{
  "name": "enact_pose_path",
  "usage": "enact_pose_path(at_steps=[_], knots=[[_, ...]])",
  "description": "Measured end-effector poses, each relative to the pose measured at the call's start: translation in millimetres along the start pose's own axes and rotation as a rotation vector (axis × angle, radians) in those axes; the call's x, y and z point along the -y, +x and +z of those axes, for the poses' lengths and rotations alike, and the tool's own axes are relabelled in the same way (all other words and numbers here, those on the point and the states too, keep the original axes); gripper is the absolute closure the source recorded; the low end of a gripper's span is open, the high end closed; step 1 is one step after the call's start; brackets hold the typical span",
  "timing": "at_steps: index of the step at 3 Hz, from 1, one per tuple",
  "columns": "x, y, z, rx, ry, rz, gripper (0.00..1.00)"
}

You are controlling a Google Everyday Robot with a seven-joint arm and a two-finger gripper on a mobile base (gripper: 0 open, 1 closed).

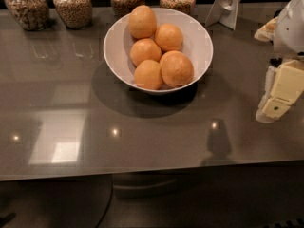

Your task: Pick orange from white bowl

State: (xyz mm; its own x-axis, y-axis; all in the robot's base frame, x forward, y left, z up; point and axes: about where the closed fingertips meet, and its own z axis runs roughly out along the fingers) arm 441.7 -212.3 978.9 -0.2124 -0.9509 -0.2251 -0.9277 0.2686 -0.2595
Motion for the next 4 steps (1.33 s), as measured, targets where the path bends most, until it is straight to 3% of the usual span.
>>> enact_pose_path(at_steps=[2, 4], knots=[[26, -37, 6, 0.127, 0.055, 0.049, 0.0], [64, -97, 21, 0.214, 0.062, 0.215, 0.0]])
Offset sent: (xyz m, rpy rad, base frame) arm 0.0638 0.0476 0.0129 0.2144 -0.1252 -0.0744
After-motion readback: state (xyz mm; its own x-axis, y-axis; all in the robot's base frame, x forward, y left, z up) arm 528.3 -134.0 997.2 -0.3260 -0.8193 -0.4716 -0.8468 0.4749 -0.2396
